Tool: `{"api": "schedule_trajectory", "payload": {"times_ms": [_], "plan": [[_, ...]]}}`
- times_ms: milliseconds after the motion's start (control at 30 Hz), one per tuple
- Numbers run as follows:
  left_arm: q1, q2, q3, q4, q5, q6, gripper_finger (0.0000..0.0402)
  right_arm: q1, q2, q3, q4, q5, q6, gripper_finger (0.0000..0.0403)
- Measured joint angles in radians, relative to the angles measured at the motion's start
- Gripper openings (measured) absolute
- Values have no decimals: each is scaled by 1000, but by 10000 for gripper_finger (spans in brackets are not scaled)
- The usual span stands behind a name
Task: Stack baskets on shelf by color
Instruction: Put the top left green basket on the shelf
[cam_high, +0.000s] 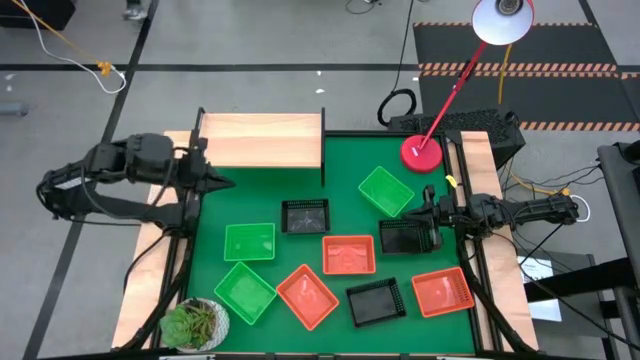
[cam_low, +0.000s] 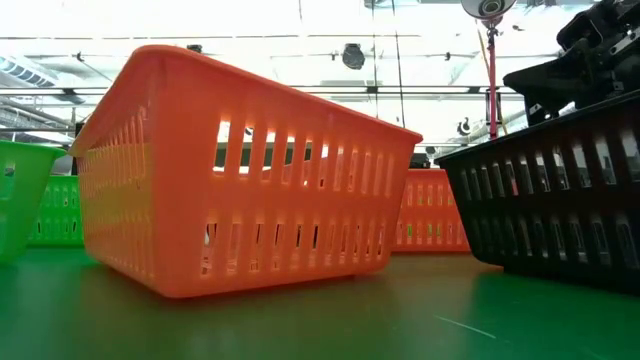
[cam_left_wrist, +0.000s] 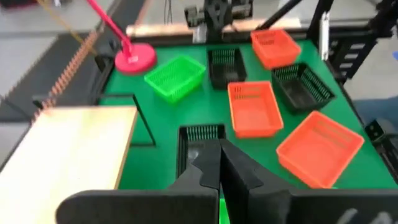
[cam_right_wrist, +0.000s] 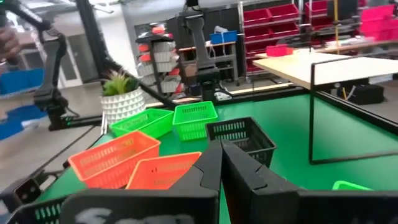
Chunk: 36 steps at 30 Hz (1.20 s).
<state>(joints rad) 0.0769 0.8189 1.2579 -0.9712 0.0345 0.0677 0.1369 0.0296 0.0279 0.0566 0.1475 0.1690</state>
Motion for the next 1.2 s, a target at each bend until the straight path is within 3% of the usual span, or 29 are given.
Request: {"api": "schedule_trajectory", "payload": {"times_ms": [267,467,667,967,1200], "plan": [[-37,65,-3,-25,-45,1,13,0,2,64,-49,99,0,0],[-75,64,-3,-21,-138,31,4,0,69,220,-159,119,-46,0],[-88,62,-3,-20,-168,42,18,0,250,489,-287,142,-121,0],[-109,64,-3,-19,-168,30,4,0,561,897,-453,138,-360,0],[-128,64,-3,-19,-168,29,44,0,761,1165,-590,137,-424,0]]}}
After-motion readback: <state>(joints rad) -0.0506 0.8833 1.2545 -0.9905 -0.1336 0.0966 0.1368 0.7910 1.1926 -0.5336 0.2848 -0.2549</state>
